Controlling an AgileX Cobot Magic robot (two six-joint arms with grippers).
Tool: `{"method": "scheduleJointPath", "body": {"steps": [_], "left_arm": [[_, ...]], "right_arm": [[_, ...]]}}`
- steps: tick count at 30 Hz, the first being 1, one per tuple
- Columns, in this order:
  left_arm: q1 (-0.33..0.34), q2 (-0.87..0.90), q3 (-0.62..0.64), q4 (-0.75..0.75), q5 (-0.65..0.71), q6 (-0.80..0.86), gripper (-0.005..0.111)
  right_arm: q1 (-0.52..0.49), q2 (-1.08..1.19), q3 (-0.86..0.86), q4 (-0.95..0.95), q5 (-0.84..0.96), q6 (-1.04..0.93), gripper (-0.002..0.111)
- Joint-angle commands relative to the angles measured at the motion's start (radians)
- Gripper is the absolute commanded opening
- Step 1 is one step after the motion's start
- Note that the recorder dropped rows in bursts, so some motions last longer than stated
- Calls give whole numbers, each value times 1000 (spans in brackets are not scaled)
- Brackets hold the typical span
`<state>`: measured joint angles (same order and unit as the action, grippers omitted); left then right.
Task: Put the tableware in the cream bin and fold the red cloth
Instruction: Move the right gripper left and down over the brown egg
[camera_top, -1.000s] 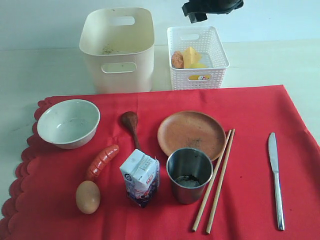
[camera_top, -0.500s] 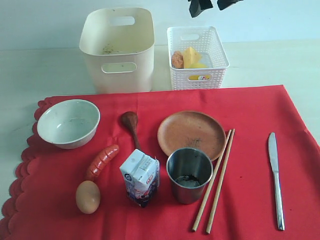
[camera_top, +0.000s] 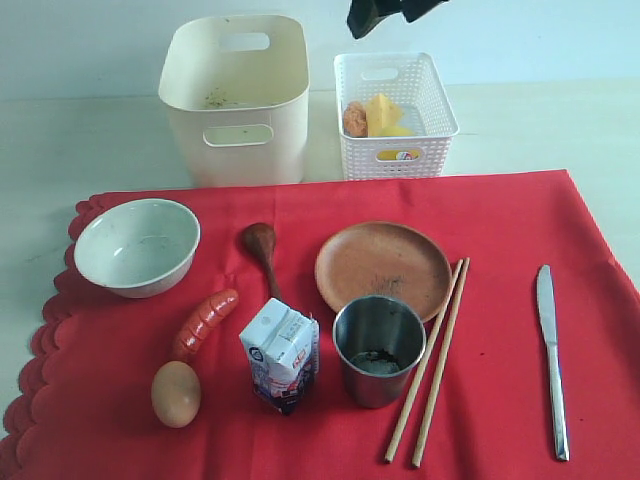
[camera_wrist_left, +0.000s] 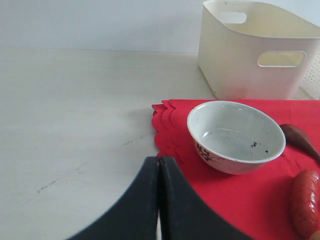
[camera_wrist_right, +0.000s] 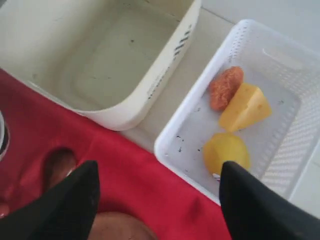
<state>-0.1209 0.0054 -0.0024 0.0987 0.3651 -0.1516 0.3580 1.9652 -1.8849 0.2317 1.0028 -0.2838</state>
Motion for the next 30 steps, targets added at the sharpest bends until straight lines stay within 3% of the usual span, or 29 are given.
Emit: {"method": "scheduleJointPath", "body": {"steps": [1,21,30], "left_arm": [[2,-5,2,-6,-9,-5,0],[2,-5,2,-6,-9,-5,0],[2,-5,2,-6,-9,-5,0]], "right_arm": [[52,-15,-7,3,23,-30,64],[230,-15,-7,11,138,45,64],[375,-15,-7,-32,203,139,64]]}}
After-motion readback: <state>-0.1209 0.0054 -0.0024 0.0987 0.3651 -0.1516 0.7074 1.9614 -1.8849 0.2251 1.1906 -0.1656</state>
